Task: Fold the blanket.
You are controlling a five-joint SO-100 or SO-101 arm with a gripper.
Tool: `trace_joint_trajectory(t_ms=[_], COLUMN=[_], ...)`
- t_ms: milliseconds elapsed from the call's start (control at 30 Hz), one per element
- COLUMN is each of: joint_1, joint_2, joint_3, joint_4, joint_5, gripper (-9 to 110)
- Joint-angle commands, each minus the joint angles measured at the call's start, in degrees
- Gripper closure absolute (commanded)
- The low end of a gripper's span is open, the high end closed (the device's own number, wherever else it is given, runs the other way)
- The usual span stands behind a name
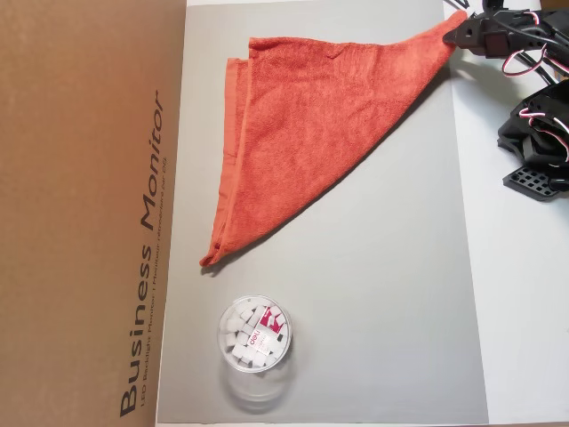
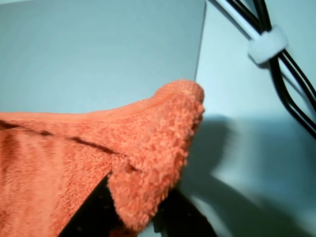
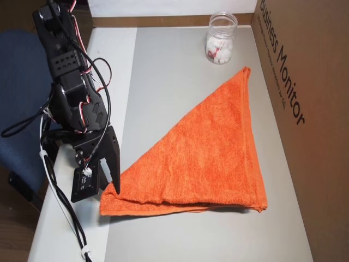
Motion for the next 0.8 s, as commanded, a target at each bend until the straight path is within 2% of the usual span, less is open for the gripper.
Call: trace_joint_trajectory(t_ms=[0,367,767], joint_1=[-0.35,-0.7,-10.99], joint_2=[2.9,7.91,12.39], joint_3=[-1.93,-7.47,-17.49], joint_4=[-0.18,0.18,0.18], joint_5=[-0.79,-0.62,0.18], gripper=[100,100,100])
